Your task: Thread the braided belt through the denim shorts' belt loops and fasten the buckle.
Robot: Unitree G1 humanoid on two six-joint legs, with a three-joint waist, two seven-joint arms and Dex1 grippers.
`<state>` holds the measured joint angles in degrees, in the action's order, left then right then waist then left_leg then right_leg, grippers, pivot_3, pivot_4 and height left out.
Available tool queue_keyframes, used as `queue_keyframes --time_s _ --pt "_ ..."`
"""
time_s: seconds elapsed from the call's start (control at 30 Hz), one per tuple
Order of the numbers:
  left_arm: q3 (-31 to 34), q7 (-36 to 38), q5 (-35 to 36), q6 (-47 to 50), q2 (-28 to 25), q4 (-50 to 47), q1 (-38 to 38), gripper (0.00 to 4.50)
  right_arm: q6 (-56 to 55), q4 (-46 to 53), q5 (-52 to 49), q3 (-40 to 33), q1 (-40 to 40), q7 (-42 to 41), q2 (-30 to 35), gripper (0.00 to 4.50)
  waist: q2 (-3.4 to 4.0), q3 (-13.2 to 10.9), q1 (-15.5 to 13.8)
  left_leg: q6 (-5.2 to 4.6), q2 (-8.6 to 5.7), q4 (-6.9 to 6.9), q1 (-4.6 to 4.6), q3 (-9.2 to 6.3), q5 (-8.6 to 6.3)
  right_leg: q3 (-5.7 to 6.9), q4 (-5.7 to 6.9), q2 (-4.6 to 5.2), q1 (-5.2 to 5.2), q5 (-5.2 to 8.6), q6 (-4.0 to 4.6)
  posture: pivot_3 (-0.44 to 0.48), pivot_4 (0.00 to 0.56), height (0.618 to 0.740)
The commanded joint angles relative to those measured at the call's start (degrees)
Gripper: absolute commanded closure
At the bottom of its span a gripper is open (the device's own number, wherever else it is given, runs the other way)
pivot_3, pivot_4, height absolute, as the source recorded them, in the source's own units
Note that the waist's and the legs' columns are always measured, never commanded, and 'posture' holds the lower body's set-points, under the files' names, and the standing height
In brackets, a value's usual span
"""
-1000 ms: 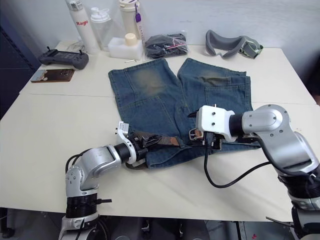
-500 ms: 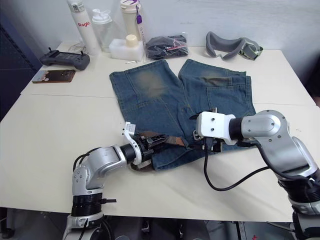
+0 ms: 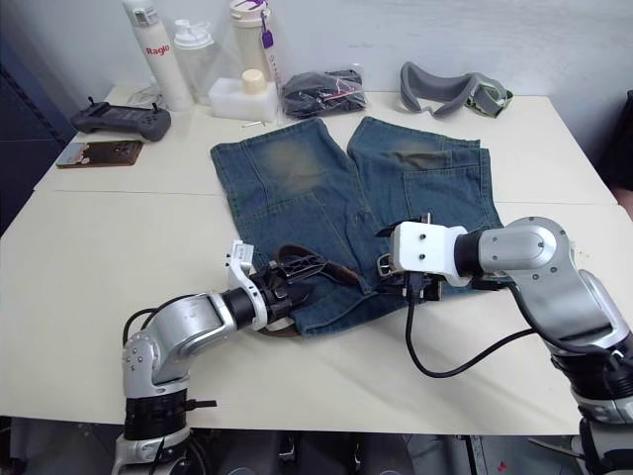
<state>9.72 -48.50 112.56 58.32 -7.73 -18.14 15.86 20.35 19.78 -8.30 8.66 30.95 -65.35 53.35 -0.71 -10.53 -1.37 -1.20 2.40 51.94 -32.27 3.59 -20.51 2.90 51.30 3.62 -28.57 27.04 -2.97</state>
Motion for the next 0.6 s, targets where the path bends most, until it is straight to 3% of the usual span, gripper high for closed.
queue_keyframes --time_s 0.03,0.07,0.17,0.23,0.33,0.47,0.57,0.6 --pt "2.1 17.5 0.4 4.9 -8.9 -2.0 1.3 0.03 2.3 1.1 -3.4 -3.0 0.9 -1.2 0.7 0.00 -0.02 0.0 0.0 0.01 0.00 0.00 0.00 0.00 0.01 0.00 0.01 0.00 -0.01 0.01 0.02 0.000 0.150 0.656" --pt "3.4 22.1 0.4 5.9 -11.2 -1.0 2.5 0.03 3.4 0.8 -4.1 -3.1 1.3 -1.2 0.5 0.00 -0.02 0.0 0.0 0.02 0.02 -0.01 0.01 -0.01 0.01 0.01 -0.02 -0.01 0.00 0.02 0.05 0.000 0.150 0.656" --pt "4.2 40.6 0.4 13.3 -25.2 4.9 6.7 0.03 5.3 0.1 -5.0 -2.5 2.5 -0.9 -0.4 0.00 -0.01 0.0 0.1 0.10 0.03 -0.03 0.02 0.01 0.01 0.04 0.02 -0.01 -0.06 0.14 0.29 0.000 0.150 0.656" --pt "4.1 54.6 0.4 19.1 -37.3 9.2 10.7 0.03 7.7 -0.8 -5.1 -0.8 3.3 0.6 -2.5 0.00 -0.11 -0.1 0.4 0.17 0.06 -0.03 0.05 0.04 -0.05 0.05 0.02 -0.01 -0.07 0.43 0.85 0.000 0.150 0.656" --pt "4.7 67.2 0.4 23.0 -47.0 16.6 16.1 0.03 11.2 -1.4 -5.5 0.5 3.3 2.0 -5.0 0.00 -0.12 -0.1 0.9 0.29 0.17 -0.21 0.10 0.02 -0.08 0.08 -0.03 -0.06 -0.08 0.64 1.26 0.000 0.150 0.656" --pt "5.1 74.2 0.4 25.3 -57.9 20.8 16.2 0.03 11.3 -1.5 -6.1 0.0 3.0 0.5 -4.2 0.00 -0.07 -0.2 1.3 0.29 0.14 -0.59 0.11 0.08 -0.07 0.04 -0.25 0.00 -0.14 0.50 0.99 0.000 0.150 0.656" --pt "7.6 70.4 -0.3 22.0 -62.3 20.4 12.6 0.03 11.5 -2.0 -8.1 -1.6 4.0 -1.3 -3.0 0.00 -0.04 -0.2 1.6 0.30 0.15 -0.77 0.11 0.07 -0.07 0.04 -0.41 0.01 -0.17 0.39 0.76 0.000 0.150 0.656" --pt "9.2 70.6 -5.0 20.1 -62.1 19.0 11.6 0.03 11.0 -1.8 -8.5 -1.7 4.2 -2.0 -2.7 0.00 -0.03 -0.2 1.6 0.30 0.16 -0.81 0.11 0.07 -0.07 0.04 -0.42 0.02 -0.19 0.38 0.75 0.000 0.150 0.656"
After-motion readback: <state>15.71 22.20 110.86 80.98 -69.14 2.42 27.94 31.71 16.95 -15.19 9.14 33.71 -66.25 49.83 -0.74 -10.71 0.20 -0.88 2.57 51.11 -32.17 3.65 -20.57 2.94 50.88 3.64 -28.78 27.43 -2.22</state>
